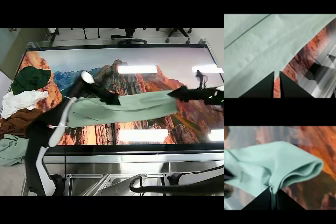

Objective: Fold the shirts.

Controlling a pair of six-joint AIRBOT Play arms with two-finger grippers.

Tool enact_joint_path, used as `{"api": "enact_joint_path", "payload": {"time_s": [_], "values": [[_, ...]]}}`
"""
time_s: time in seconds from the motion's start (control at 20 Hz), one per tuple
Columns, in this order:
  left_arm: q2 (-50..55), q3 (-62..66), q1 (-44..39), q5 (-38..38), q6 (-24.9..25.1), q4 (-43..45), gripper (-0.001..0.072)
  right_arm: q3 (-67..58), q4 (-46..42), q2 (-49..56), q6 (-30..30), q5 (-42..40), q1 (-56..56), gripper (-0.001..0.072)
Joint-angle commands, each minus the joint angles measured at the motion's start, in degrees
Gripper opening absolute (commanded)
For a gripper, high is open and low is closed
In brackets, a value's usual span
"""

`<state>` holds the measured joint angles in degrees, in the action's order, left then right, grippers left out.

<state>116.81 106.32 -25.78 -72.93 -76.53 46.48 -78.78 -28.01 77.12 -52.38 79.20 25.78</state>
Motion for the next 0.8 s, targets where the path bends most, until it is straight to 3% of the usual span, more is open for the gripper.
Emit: {"api": "enact_joint_path", "payload": {"time_s": [0.0,0.05,0.15,0.35,0.5,0.75], "values": [[6.2,1.3,-8.3,7.7,-3.7,2.4,0.0051,-11.0,0.2,-2.8,-8.6,11.1,0.4,0.0017],[8.1,3.5,-9.9,8.5,-3.8,2.4,0.0014,-15.3,0.2,-3.0,-11.3,13.8,0.3,0.0017],[11.4,8.4,-12.5,9.4,-5.0,2.5,0.0014,-21.0,0.2,-3.0,-15.0,16.3,0.1,0.0017],[14.0,12.7,-13.2,10.1,-7.8,2.4,0.0014,-22.2,-0.3,-5.5,-17.1,15.6,0.1,0.0017],[11.8,10.5,-10.4,6.8,-7.6,-1.9,0.0014,-22.2,-1.4,-6.2,-17.7,16.2,-0.3,0.0017],[-2.0,10.6,1.2,-4.1,-1.4,-13.1,0.0014,-22.1,-1.7,-6.3,-19.1,14.2,-7.4,0.0017]]}}
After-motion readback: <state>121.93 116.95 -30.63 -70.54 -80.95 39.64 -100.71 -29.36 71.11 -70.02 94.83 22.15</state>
